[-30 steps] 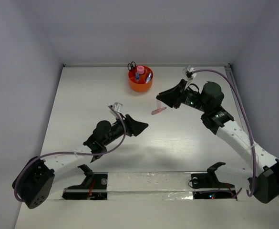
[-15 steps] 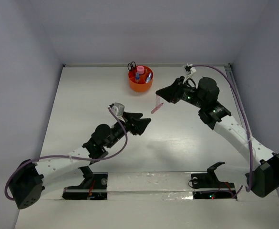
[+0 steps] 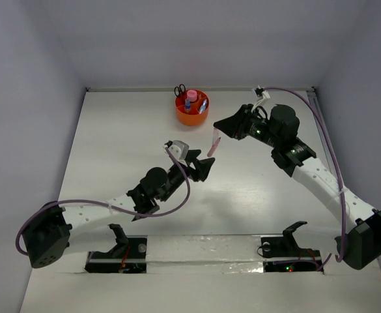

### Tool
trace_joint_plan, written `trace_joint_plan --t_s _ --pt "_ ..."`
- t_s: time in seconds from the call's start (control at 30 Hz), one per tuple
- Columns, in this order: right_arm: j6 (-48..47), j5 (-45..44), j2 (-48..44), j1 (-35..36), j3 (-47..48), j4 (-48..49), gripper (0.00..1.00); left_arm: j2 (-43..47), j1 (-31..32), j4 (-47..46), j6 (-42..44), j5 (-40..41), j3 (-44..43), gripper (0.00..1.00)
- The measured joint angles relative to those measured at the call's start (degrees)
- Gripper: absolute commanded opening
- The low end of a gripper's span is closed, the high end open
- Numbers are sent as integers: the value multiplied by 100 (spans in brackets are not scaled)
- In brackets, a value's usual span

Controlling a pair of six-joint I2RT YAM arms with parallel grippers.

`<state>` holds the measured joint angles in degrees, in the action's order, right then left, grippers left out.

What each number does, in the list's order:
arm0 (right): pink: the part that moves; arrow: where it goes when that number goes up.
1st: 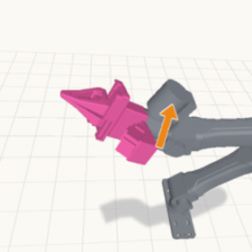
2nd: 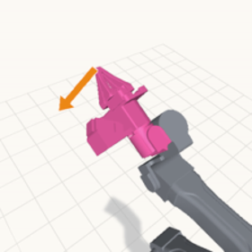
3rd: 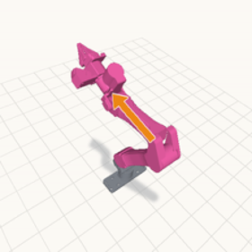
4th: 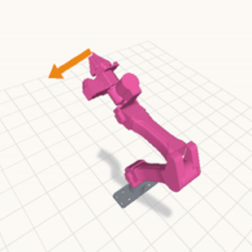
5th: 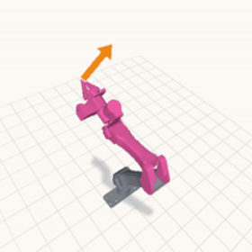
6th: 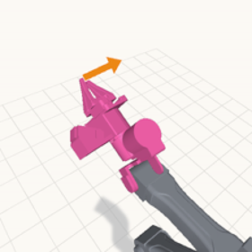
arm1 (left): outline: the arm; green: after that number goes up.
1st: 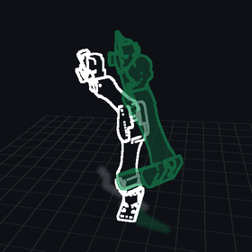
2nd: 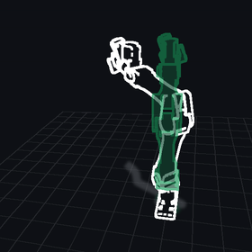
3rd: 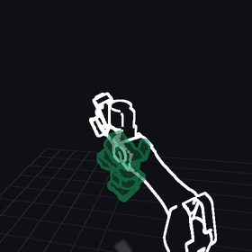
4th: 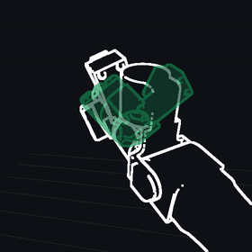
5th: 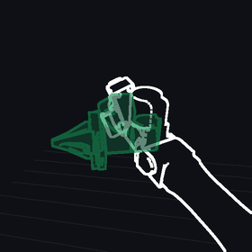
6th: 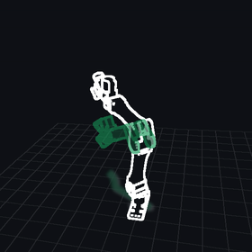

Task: Sort the stationery into containers
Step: Close the pen cap on the pen.

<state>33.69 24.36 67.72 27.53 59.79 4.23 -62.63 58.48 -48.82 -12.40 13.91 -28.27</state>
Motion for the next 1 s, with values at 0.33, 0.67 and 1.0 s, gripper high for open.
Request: trace_joint_plan --t_s 0.33,0.67,1.0 --pt "44 -2 -2 0 0 -20 0 -398 35 -155 107 2 -304 42" --pt "61 -50 -33 70 0 -11 0 -632 35 -153 103 -63 -417 33" --pt "66 -140 -55 70 -35 9 0 -634 35 -107 33 -11 -426 0"
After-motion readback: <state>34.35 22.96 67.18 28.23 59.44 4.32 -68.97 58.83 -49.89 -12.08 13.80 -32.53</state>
